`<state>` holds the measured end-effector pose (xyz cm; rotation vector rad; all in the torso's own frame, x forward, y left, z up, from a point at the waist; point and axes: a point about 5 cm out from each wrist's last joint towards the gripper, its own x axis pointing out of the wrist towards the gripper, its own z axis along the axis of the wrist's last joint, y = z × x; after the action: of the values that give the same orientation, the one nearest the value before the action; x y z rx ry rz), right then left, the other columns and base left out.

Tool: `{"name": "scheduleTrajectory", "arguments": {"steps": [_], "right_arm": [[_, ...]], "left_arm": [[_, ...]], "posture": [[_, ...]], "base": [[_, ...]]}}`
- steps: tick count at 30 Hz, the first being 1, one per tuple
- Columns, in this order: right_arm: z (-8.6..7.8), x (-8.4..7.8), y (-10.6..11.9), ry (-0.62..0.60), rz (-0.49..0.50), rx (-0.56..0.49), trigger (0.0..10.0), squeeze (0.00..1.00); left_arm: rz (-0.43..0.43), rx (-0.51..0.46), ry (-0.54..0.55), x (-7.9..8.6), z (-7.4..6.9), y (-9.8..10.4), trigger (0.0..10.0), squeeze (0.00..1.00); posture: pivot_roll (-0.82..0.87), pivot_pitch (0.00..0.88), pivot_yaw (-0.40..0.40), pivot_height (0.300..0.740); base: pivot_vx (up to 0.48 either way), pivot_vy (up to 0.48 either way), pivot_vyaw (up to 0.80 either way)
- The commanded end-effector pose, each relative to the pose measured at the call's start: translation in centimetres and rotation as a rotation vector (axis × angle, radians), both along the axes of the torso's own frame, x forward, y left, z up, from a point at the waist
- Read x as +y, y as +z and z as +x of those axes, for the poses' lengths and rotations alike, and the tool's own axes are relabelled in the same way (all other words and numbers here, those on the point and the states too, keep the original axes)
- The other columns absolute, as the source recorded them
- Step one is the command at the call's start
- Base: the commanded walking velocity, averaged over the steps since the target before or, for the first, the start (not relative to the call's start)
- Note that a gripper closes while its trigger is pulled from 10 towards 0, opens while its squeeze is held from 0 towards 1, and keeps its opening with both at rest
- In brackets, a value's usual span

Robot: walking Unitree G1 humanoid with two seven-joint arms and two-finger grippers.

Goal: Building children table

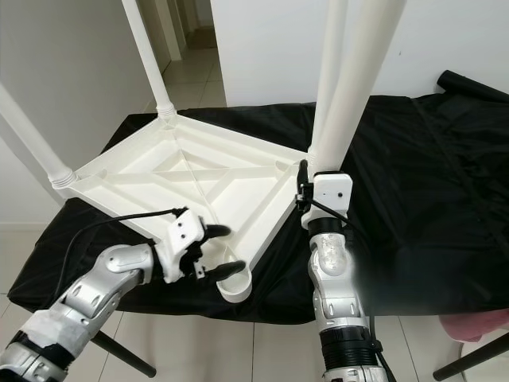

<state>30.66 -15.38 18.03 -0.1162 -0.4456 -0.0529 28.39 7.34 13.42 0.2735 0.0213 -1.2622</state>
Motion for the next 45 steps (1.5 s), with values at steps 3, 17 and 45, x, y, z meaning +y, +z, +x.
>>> {"name": "scheduleTrajectory", "arguments": {"steps": [3, 17, 45], "right_arm": [[0.1, 0.5, 0.2, 0.014, 0.005, -0.011, 10.0, 0.0], [0.0, 0.6, 0.0, 0.022, 0.0, -0.005, 10.0, 0.0], [0.2, 0.1, 0.3, 0.003, -0.004, -0.016, 10.0, 0.0]], "left_arm": [[0.019, -0.026, 0.071, -0.1, 0.6, -0.2, 10.0, 0.0], [-0.091, 0.126, -0.035, 2.5, -0.4, 1.2, 10.0, 0.0], [0.311, 0.077, 0.043, 4.5, 1.2, -3.2, 10.0, 0.0]], "posture": [[-0.02, 0.002, 0.125, 0.74], [-0.02, 0.0, 0.129, 0.74], [-0.03, 0.0, 0.13, 0.74]], "base": [[0.0, 0.0, 0.0], [0.0, 0.0, 0.0], [0.0, 0.0, 0.0]]}}
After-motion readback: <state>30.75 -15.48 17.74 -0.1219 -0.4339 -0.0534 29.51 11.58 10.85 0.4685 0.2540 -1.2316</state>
